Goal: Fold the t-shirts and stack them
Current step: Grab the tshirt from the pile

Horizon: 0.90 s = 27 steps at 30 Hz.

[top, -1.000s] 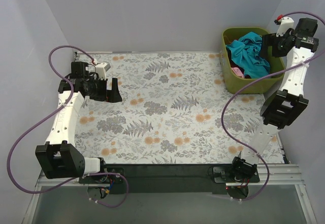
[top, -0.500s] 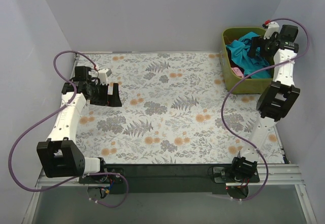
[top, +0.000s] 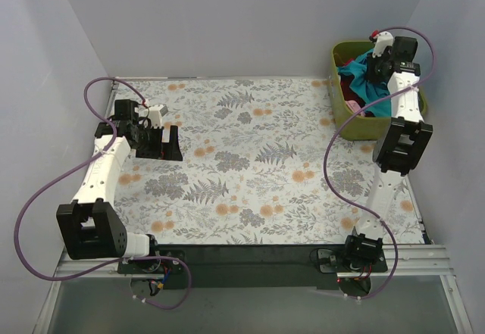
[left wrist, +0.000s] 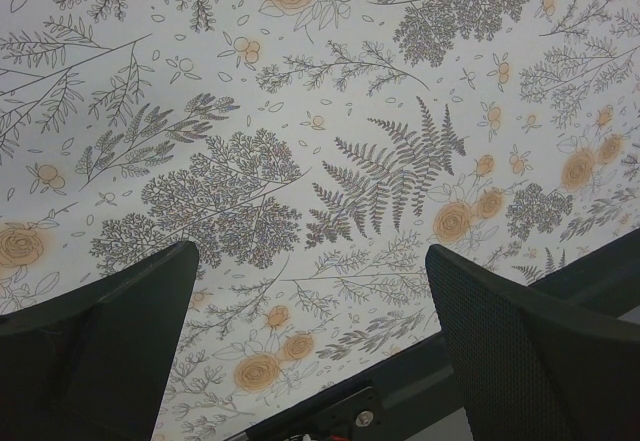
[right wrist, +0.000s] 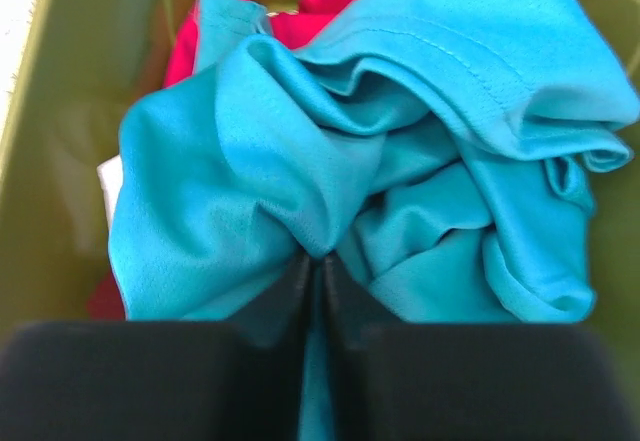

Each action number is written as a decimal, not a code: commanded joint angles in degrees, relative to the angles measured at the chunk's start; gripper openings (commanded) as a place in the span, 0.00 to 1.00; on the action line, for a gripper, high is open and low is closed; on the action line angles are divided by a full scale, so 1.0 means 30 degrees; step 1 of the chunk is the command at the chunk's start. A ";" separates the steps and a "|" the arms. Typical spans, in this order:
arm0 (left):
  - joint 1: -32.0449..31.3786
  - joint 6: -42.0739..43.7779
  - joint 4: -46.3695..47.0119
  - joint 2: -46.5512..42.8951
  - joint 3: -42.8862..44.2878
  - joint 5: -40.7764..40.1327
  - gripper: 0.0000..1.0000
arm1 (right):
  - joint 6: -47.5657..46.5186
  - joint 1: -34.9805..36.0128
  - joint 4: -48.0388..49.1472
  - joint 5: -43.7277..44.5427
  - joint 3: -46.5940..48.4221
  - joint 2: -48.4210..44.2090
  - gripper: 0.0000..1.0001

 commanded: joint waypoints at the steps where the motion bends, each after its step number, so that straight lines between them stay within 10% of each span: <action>1: 0.0008 0.0064 0.0221 -0.0078 0.0276 0.0026 0.98 | 0.0056 -0.0283 0.0967 0.0943 0.0071 -0.0187 0.09; 27: 0.0008 -0.0522 0.1128 0.0186 0.0510 0.0554 0.98 | 0.0115 -0.0370 0.2167 0.0212 0.0332 -0.8390 0.01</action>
